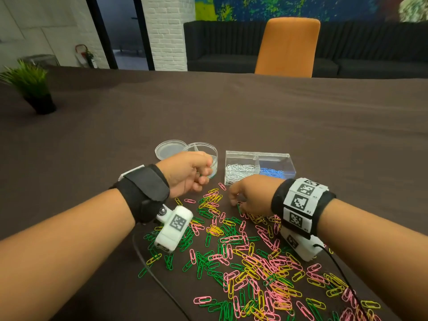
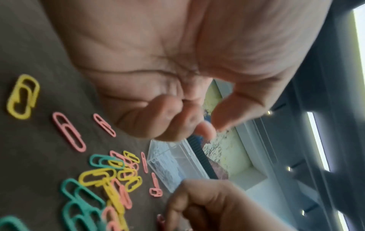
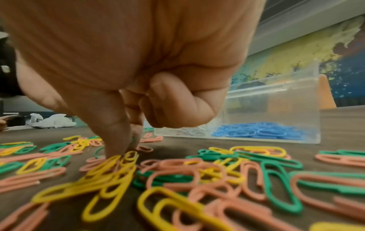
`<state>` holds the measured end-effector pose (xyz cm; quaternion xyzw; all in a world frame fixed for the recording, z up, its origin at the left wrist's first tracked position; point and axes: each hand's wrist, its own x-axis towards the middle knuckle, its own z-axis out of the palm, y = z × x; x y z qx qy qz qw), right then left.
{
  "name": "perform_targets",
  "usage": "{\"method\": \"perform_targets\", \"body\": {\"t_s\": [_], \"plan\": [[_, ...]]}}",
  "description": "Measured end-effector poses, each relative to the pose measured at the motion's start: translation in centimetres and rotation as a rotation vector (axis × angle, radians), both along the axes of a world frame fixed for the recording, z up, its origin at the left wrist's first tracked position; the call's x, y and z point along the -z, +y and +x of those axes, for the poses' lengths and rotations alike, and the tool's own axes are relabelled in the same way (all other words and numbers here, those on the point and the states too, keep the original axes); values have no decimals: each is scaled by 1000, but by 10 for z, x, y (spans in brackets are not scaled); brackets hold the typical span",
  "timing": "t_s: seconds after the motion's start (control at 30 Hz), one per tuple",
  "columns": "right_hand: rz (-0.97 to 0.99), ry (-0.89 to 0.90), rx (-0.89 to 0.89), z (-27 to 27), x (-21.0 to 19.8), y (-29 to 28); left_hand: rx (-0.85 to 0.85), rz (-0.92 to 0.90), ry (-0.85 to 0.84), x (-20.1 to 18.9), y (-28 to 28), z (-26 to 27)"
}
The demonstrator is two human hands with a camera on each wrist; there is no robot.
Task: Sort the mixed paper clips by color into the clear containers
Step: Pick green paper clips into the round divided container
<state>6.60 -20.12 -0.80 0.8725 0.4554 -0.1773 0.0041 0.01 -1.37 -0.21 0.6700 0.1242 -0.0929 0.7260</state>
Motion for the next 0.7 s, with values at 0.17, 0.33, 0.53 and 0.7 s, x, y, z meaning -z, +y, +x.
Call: {"method": "perform_targets", "body": {"t_s": [0.17,0.33,0.53,0.7], "plan": [[142,103,46,9,2,-8,318,706,59,3,9,-5],[580,786,409,14,2,-18,331,1452,40,14,7,-5],[892,1599,470,13,0,-24,328,1363,61,18,9,0],[805,1451,570,8,1,-13,45,797,173,11,14,-4]]}}
